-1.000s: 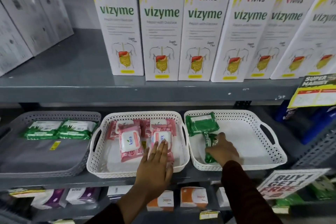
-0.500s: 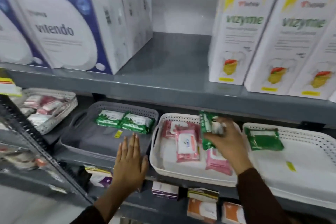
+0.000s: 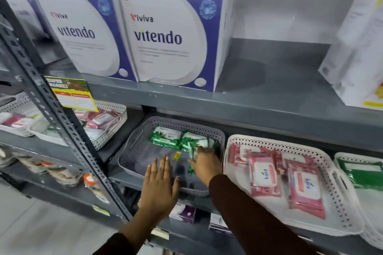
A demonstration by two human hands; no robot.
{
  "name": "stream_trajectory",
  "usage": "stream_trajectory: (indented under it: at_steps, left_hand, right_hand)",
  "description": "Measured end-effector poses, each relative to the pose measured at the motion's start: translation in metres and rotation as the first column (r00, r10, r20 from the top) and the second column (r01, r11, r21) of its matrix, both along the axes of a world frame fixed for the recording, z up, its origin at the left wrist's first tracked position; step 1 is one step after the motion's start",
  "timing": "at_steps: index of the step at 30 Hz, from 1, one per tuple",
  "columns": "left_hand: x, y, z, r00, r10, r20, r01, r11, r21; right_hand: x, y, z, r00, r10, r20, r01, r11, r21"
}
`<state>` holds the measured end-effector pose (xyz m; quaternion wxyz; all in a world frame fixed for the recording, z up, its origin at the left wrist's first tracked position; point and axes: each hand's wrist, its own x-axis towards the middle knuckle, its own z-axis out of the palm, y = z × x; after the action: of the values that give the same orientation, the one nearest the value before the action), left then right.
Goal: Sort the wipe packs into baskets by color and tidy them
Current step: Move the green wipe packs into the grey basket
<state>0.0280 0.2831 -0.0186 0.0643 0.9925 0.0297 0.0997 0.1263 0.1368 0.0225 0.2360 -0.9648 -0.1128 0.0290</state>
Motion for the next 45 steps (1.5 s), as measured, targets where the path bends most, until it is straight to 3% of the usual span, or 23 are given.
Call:
stream_trajectory:
  at_steps: [4,8,12,18,21,26,31,35,41,45]
  left_hand:
    - [-0.001,0.001,0.002,0.999,0.027,-0.025,-0.027,1.000,0.006]
    - [-0.002,-0.014,0.003,0.997,0.055,-0.059,-0.056,0.998,-0.008]
    - [-0.002,-0.057,0.006,0.995,0.027,-0.098,-0.033,0.998,-0.051]
    - [0.002,-0.141,0.019,0.985,0.013,-0.169,-0.036,0.991,-0.131]
    - [0.006,-0.174,0.014,0.992,-0.012,-0.128,-0.001,0.995,-0.104]
    - [0.005,-0.204,0.006,0.996,-0.065,-0.059,0.063,0.997,-0.038]
    - [0.002,-0.213,0.001,0.997,-0.073,-0.029,0.074,0.997,0.028]
    - [0.004,-0.210,-0.005,0.997,-0.060,-0.042,0.061,0.998,0.031]
    - [0.001,-0.210,-0.005,0.997,-0.077,-0.021,0.078,0.996,0.053]
    - [-0.008,-0.200,-0.002,0.998,-0.058,0.015,0.058,0.998,0.013]
  right_hand:
    - [0.003,0.010,-0.008,0.997,0.013,-0.072,-0.015,0.999,-0.037]
    - [-0.011,-0.010,0.009,1.000,0.006,-0.017,-0.003,0.985,0.172]
    - [-0.022,-0.070,0.024,0.958,-0.216,0.191,0.110,0.886,0.451]
    - [-0.016,-0.234,0.021,0.785,-0.559,0.268,0.391,0.782,0.485]
    - [-0.010,-0.311,0.016,0.734,-0.645,0.211,0.544,0.746,0.385]
    - [-0.001,-0.389,0.007,0.771,-0.632,0.075,0.626,0.774,0.094]
    - [-0.003,-0.418,0.013,0.880,-0.469,-0.069,0.431,0.851,-0.299]
    - [-0.010,-0.420,0.009,0.902,-0.424,-0.078,0.327,0.792,-0.516]
    - [-0.037,-0.433,-0.001,0.868,-0.486,-0.107,0.345,0.742,-0.574]
    - [-0.051,-0.453,0.004,0.803,-0.549,-0.233,0.466,0.821,-0.330]
